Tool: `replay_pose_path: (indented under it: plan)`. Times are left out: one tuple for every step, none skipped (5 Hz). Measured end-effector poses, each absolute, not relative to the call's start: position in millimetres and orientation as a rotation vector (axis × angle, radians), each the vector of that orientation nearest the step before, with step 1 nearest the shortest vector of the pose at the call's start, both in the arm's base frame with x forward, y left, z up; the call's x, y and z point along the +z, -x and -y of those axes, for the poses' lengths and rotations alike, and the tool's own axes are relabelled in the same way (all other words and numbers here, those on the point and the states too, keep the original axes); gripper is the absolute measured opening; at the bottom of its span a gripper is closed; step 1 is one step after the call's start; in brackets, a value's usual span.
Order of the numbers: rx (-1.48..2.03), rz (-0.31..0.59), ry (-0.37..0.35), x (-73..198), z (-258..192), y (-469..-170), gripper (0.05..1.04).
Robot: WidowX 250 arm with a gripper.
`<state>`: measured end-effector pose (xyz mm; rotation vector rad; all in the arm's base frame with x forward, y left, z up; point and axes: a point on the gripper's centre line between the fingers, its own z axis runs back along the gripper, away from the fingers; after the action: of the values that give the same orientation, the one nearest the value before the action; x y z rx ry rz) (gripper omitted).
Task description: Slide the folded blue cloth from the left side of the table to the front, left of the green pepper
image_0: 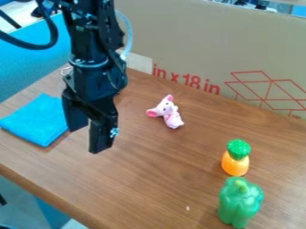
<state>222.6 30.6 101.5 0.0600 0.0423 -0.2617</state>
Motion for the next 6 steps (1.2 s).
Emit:
replay_pose_path:
  plan:
    - [-0.264, -0.063, -0.049, 96.7, -30.6, -221.4, 1.001]
    - [-0.209, -0.034, -0.005, 100.4, -76.6, -229.8, 1.001]
    - [-0.22, 0.022, 0.031, 106.7, -113.9, -238.0, 1.001]
    - [-0.182, 0.005, 0.005, 100.1, -140.7, -237.7, 1.001]
    - [-0.157, -0.026, -0.073, 87.7, -162.3, -235.9, 1.001]
    - [-0.061, -0.027, -0.076, 68.6, -189.7, -233.4, 1.001]
